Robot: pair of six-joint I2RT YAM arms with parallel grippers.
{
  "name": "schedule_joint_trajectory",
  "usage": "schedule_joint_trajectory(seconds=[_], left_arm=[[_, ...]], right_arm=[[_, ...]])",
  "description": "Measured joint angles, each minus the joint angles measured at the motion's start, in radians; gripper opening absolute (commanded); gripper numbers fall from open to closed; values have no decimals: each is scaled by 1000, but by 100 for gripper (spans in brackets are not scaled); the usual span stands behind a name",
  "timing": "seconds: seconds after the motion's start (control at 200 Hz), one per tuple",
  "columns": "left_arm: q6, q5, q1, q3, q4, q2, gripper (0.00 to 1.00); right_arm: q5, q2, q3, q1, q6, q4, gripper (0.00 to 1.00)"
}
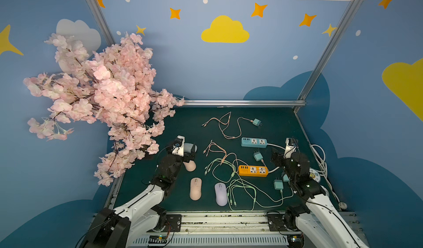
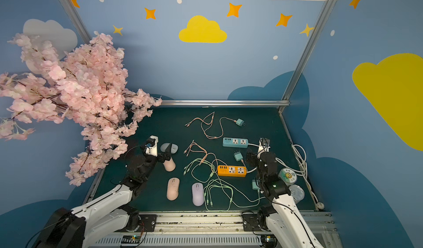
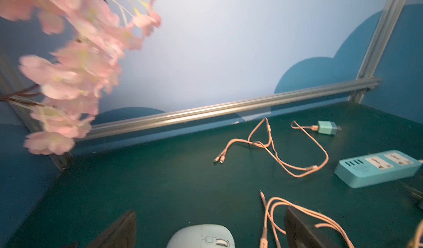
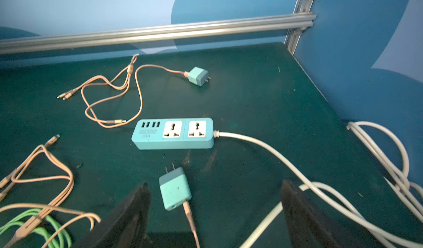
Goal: Unplug the wireless mouse
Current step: Reset both arms
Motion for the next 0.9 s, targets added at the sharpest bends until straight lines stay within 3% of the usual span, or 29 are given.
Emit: schedule_joint_trajectory(seconds=[0.391, 0.626, 0.726, 0.896], left_arm=[[-34, -42, 88, -139, -7, -119, 100], [14, -63, 127, -145, 65, 37, 100], [23, -71, 167, -127, 72, 154, 100], [-18, -37, 286, -52, 121, 338, 100]], right_arm=[[51, 147, -145, 1, -98, 375, 90], [91, 191, -214, -3, -178, 559, 91], [87, 331, -222, -12, -203, 691, 91], [85, 774, -193, -14, -264, 972, 94]])
